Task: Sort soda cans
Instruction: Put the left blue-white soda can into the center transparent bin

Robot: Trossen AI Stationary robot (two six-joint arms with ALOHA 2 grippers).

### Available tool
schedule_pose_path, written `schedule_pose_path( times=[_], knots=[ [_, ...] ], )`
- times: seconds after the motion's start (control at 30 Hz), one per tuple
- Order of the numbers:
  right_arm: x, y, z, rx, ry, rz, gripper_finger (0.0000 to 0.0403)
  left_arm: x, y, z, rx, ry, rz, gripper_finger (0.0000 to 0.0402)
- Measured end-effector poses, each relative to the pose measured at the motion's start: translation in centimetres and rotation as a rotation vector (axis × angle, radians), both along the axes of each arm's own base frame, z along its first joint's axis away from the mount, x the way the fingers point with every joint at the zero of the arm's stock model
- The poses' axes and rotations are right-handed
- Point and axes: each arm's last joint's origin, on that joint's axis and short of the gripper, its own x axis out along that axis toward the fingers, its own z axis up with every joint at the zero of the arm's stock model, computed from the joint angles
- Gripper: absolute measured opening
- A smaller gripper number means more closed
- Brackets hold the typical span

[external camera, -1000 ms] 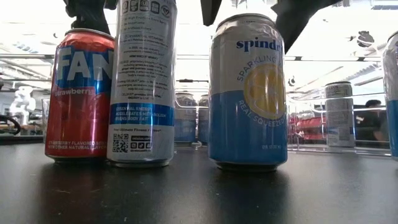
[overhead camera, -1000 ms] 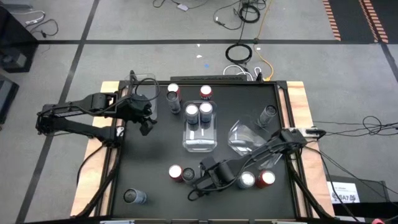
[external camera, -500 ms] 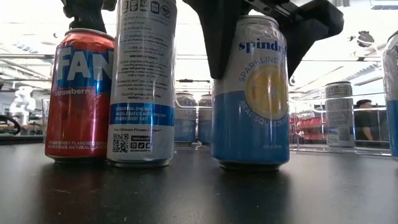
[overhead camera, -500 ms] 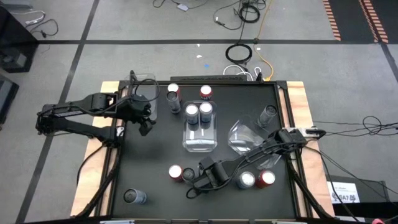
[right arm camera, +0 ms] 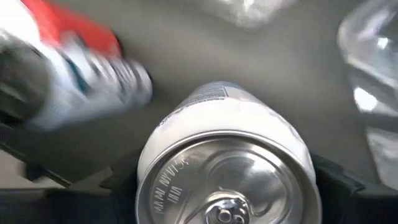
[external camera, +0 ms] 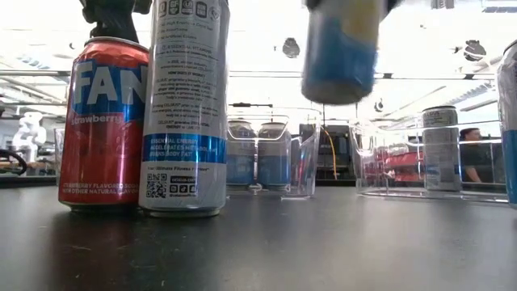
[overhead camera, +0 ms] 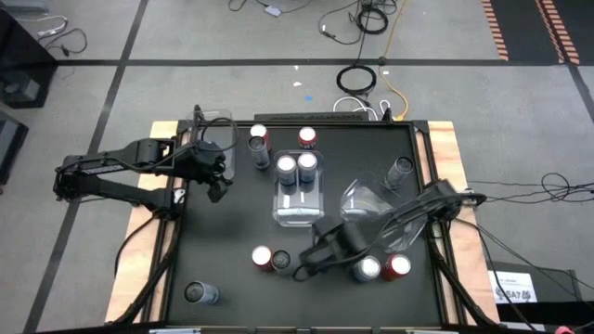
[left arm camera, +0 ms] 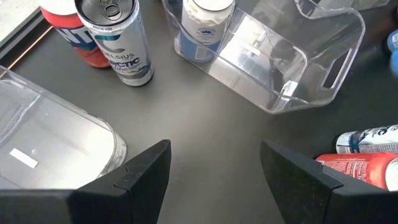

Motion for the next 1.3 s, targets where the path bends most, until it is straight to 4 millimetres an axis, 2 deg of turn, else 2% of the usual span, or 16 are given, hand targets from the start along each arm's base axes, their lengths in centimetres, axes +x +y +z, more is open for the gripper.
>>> schedule_pose_path(
  times=[0.13,0.2,0.37,0.5,0.63,0.87,1.03,1.17,1.3],
  knots=[
    [-1.5,-2.8,4.1,-0.066,-0.155,-0.067,0.0294,0.0,0.0,0.0,0.0,-0.003,0.0,0.0258],
    [-1.5,-4.5,5.4,-0.106,-0.223,-0.086,0.0293,0.0,0.0,0.0,0.0,-0.003,0.0,0.0258],
    [0.9,-9.7,6.2,-0.141,-0.322,-0.073,0.0293,0.1,0.0,0.1,0.002,-0.011,-0.001,0.0258],
    [2.9,-13.8,4.5,-0.12,-0.278,-0.095,0.0293,0.1,0.0,0.1,0.004,-0.011,0.0,0.0258],
    [5.0,-16.2,1.8,-0.056,-0.229,-0.118,0.0293,0.1,0.0,0.1,0.006,-0.012,0.001,0.0258],
    [7.9,-17.4,-0.7,-0.019,-0.18,-0.134,0.0293,0.1,0.1,0.1,0.03,-0.008,0.016,0.0258],
    [9.8,-18.3,-3.7,-0.018,-0.113,-0.152,0.03,0.1,0.1,0.1,0.054,-0.002,0.004,0.0258],
    [10.9,-18.8,-6.0,-0.022,-0.079,-0.161,0.0308,0.1,0.1,0.1,0.055,-0.001,0.003,0.0258],
    [11.4,-19.0,-7.4,-0.022,-0.053,-0.166,0.0311,0.0,0.1,0.1,0.054,0.003,0.003,0.0258]
  ],
)
